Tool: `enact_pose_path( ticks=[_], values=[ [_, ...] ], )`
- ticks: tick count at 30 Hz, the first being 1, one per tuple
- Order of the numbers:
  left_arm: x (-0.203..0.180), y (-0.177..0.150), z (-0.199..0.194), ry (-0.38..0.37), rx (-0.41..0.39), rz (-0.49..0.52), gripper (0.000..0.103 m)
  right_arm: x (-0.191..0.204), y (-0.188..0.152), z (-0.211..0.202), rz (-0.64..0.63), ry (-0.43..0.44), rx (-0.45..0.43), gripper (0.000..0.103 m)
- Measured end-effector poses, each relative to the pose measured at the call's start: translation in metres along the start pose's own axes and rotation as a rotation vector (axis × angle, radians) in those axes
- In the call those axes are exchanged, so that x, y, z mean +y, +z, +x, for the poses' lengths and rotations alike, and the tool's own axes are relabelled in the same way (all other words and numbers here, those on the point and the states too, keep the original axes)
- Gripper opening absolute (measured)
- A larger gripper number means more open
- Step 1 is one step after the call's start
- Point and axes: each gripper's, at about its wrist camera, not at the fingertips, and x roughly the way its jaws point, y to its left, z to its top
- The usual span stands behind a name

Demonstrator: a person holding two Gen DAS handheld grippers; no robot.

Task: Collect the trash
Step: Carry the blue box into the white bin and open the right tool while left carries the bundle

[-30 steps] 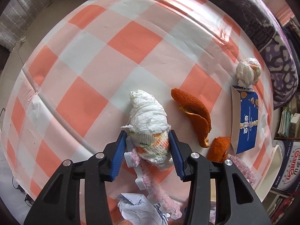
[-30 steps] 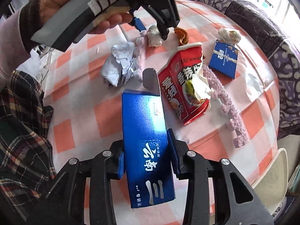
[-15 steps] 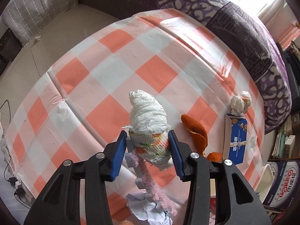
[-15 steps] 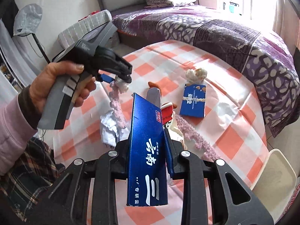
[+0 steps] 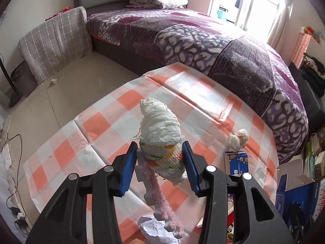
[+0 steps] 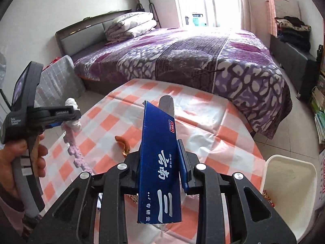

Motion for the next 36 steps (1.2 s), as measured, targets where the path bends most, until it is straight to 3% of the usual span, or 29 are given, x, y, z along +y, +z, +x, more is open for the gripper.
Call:
enact_pose_path(
  ticks=[2, 15, 36],
  values=[
    [-0.003, -0.006, -0.001, -0.029, 0.005, -0.024, 0.045, -0.005, 0.001, -0.002, 0.021, -0.007, -0.015, 0.027],
    [-0.046, -0.022, -0.019, -0.062, -0.043, 0.057, 0.045, -0.043, 0.008, -0.014, 0.113, -0.085, -0.051, 0.027],
    [-0.114, -0.054, -0.032, -0.116, -0.022, 0.201, 0.045, -0.109, 0.002, -0.044, 0.256, -0.181, -0.065, 0.028]
  ],
)
